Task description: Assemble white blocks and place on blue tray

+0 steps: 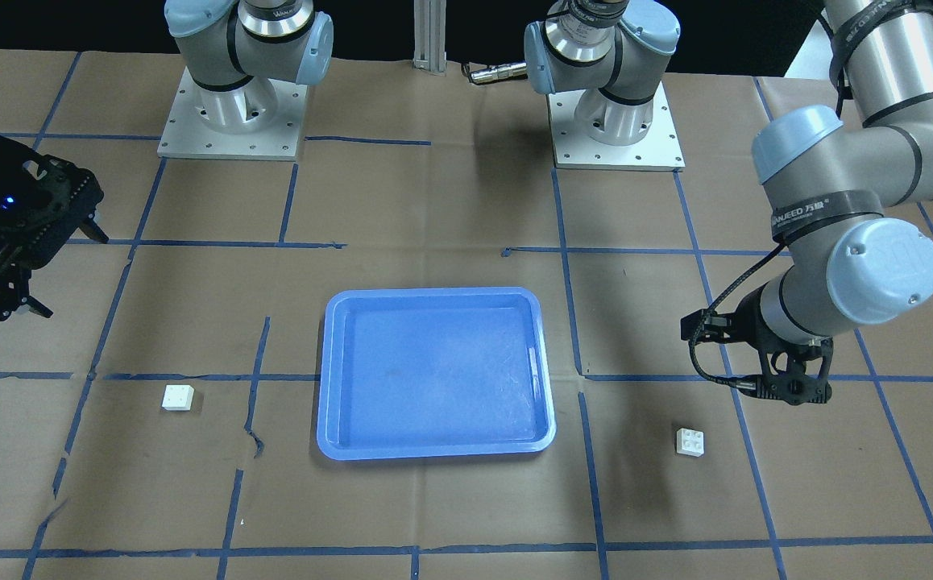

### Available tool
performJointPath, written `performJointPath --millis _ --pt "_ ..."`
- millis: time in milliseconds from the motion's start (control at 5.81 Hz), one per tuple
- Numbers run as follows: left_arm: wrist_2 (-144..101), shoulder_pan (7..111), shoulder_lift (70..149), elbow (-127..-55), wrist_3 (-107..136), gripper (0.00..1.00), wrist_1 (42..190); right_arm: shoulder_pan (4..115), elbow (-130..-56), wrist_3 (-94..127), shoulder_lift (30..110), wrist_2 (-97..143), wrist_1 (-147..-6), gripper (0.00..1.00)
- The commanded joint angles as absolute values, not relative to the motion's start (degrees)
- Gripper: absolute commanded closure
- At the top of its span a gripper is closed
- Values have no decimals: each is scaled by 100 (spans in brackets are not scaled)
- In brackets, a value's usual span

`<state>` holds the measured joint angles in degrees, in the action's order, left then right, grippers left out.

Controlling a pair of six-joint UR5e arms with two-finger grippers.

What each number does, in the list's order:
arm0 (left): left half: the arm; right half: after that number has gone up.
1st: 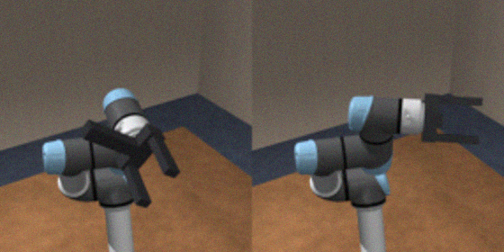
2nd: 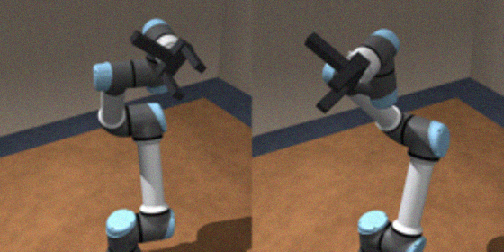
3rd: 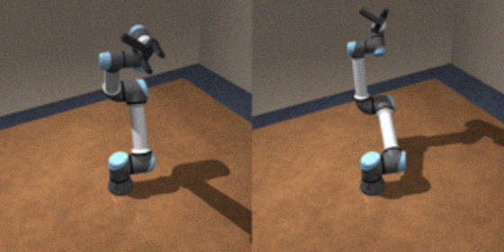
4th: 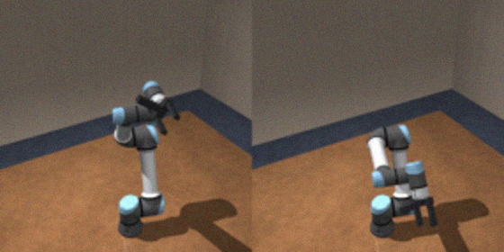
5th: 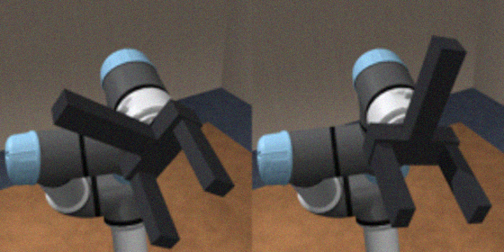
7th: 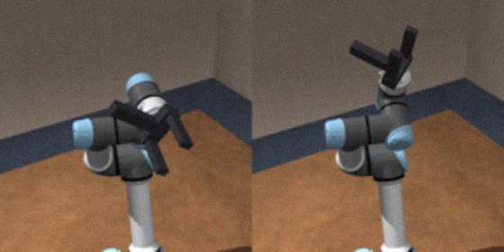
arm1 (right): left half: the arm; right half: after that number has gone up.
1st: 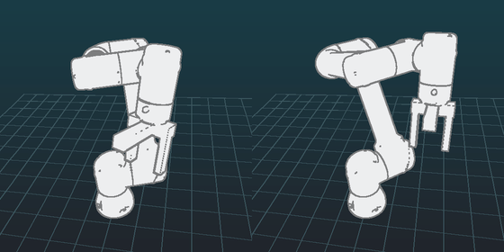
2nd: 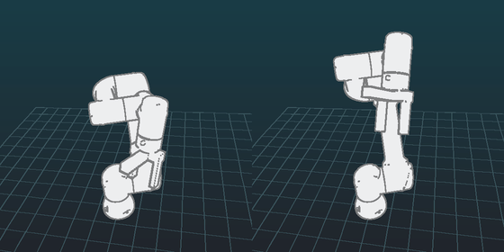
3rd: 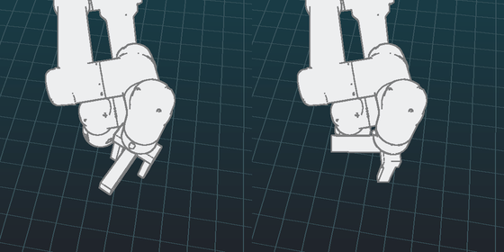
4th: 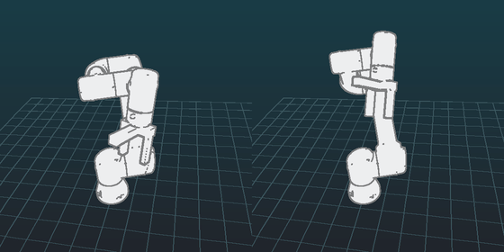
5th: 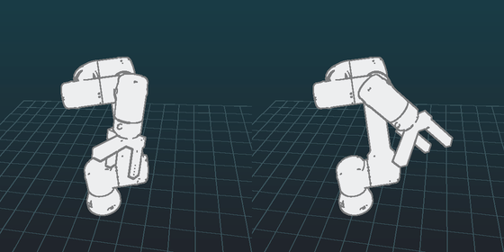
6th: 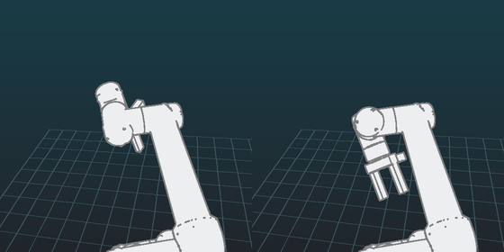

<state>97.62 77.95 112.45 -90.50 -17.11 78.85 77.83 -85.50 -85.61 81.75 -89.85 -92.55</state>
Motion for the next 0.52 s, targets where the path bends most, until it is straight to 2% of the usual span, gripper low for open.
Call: performJointPath --millis 0,344 --pt "9589 7805 11994 -9044 -1810 1 6398 7551 -8561 -9995 7956 -8669 -9369 1" --pt "9265 7805 12417 -9053 -1933 1 5785 7112 -8561 -11052 7657 -7941 -9352 1"
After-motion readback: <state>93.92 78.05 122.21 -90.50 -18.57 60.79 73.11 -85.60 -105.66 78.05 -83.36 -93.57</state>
